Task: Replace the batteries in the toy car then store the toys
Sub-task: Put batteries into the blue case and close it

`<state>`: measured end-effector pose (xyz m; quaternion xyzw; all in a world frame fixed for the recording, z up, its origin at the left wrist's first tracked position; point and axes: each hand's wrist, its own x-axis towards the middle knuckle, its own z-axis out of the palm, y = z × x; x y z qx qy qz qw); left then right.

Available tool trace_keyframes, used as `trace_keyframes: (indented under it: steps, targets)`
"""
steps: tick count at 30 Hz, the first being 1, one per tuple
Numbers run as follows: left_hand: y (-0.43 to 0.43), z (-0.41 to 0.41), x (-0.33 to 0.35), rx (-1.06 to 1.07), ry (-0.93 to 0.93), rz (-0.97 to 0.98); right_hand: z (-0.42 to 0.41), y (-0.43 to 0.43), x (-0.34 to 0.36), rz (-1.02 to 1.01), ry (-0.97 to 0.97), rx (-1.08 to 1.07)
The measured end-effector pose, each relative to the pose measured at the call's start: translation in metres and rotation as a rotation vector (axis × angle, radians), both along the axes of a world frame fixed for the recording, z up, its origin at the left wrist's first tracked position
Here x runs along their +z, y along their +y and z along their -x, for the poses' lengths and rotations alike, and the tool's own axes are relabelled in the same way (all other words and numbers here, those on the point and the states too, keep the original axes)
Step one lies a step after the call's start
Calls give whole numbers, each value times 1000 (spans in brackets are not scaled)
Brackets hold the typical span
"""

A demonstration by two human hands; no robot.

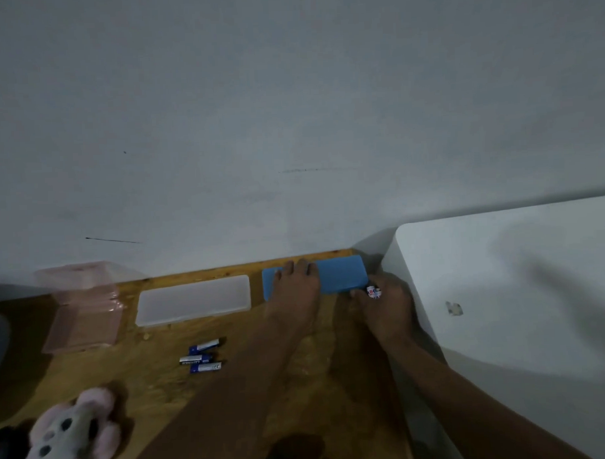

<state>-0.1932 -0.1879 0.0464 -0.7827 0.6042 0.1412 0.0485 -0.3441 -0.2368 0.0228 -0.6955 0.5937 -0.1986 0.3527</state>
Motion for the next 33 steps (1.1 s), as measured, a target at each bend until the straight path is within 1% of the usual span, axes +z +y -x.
trace_keyframes:
  steps: [3, 6, 9, 11, 14, 16, 18, 20, 23, 26, 29, 30, 31, 33]
  targets:
    - [-5, 5, -2, -39, -86, -37, -1, 1, -6, 40, -25, -30]
    - [-8, 7, -1, -125, -193, -44, -1, 0, -10, 36, -19, -22]
    - [-9, 6, 2, -248, -254, -69, -1, -1, -15, 29, -31, -27]
    - [-8, 2, 4, -348, -295, -45, 0, -2, -17, 26, -39, -33]
    - [-9, 2, 11, -416, -461, -70, 0, -2, -20, 18, -14, -23]
    - [-10, 11, 5, -448, -444, -98, 1, -3, -23, -1, -2, 1]
    - [-13, 21, 0, -388, -396, -114, 3, -3, -24, -25, -3, 19]
    - [-16, 29, 1, -369, -438, -132, 4, -3, -24, -16, -11, 25]
    - [-17, 30, 4, -319, -413, -113, 4, -2, -21, 46, -5, 34]
    - [-15, 27, 6, -328, -462, -107, 5, -3, -22, 44, -23, 41]
    - [-14, 26, 14, -368, -481, -144, 3, -3, -21, 58, -7, 43]
    - [-14, 25, 20, -371, -457, -140, 3, -3, -20, 62, -2, 40]
    - [-14, 21, 25, -350, -395, -128, 3, -3, -19, 61, -6, 37]
    - [-12, 7, 35, -252, -217, -57, 3, -4, -17, 52, -21, 48]
